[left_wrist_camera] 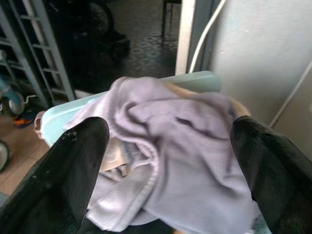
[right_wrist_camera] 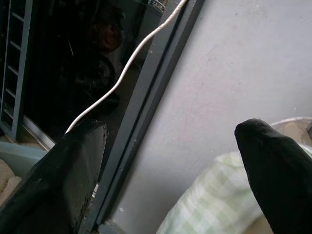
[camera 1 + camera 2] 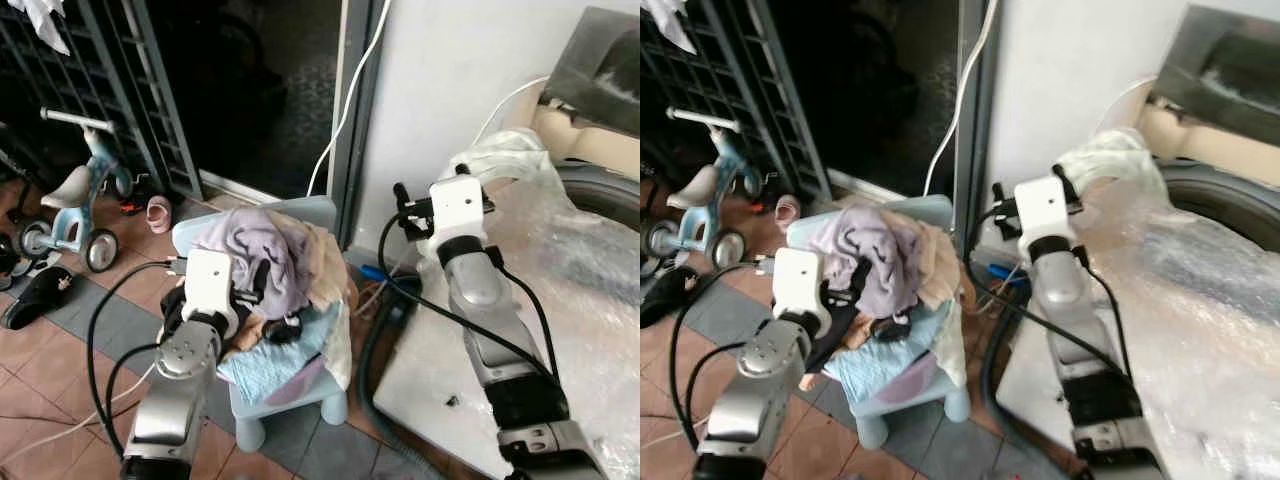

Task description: Clothes washing

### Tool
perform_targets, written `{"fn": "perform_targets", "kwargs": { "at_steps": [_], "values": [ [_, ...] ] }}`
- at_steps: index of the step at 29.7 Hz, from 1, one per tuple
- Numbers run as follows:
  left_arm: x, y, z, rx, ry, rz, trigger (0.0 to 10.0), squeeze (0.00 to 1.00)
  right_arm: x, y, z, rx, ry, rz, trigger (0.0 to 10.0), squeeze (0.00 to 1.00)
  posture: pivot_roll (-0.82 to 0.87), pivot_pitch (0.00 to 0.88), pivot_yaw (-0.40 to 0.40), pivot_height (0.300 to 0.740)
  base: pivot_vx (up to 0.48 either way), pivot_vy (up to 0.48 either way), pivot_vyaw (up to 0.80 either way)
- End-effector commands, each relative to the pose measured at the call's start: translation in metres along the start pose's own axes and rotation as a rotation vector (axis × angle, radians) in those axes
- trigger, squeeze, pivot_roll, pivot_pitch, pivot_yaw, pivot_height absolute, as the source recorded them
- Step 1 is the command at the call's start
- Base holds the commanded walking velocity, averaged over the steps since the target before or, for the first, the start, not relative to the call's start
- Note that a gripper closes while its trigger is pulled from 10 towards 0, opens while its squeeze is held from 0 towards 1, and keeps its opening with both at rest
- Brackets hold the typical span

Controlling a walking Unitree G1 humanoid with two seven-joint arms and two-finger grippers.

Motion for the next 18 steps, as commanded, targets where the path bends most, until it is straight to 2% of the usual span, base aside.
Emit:
{"fn": "perform_targets", "kwargs": {
  "at_steps": [1, 3, 7, 10, 12, 17, 18],
  "values": [
    [0.006, 0.002, 0.001, 0.001, -0.01, 0.02, 10.0, 0.0, 0.006, -0.003, 0.012, -0.054, 0.01, 0.03, 10.0, 0.0, -0.04, 0.0, -0.005, 0.74, 0.27, 0.0, 0.0],
    [0.006, 0.003, 0.0, 0.01, -0.016, 0.022, 10.0, 0.0, 0.003, -0.007, 0.016, -0.077, 0.046, 0.037, 10.0, 0.0, -0.04, 0.0, -0.006, 0.74, 0.274, 0.0, 0.0],
    [0.007, 0.004, -0.001, 0.012, -0.01, 0.027, 10.0, 0.0, -0.001, -0.011, 0.018, -0.08, 0.054, 0.027, 10.0, 0.0, -0.04, 0.0, -0.006, 0.74, 0.274, 0.0, 0.0],
    [0.007, 0.003, -0.002, 0.021, -0.014, 0.033, 10.0, 0.0, -0.011, -0.016, 0.016, -0.057, 0.097, -0.011, 10.0, 0.0, -0.04, 0.0, -0.008, 0.74, 0.0, 0.0, 0.0],
    [0.007, 0.003, -0.003, 0.026, -0.015, 0.034, 10.0, 0.0, -0.017, -0.019, 0.012, -0.027, 0.093, -0.032, 10.0, 0.0, -0.04, 0.0, -0.009, 0.74, 0.0, 0.0, -0.62],
    [0.006, 0.004, -0.004, 0.032, -0.012, 0.037, 10.0, 0.0, -0.032, -0.03, 0.009, 0.009, 0.153, -0.067, 10.0, 0.0, -0.03, 0.0, -0.013, 0.74, 0.0, 0.0, -0.79],
    [0.006, 0.004, -0.004, 0.034, -0.012, 0.039, 10.0, 0.0, -0.039, -0.036, 0.009, 0.028, 0.171, -0.073, 10.0, 0.0, -0.03, 0.0, -0.013, 0.74, 0.0, 0.0, -0.79]
  ]
}}
Point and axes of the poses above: a point about 5 cm out from each wrist's last joint towards the gripper, its own y axis pointing back from the gripper into the wrist, its own z axis along the axis of the wrist's last joint, x = y × z, the point moved 2 cm from there along -y, pointing out of the wrist towards the gripper, and after that the axes turned 9 degrees about y, right-handed, at the moved point
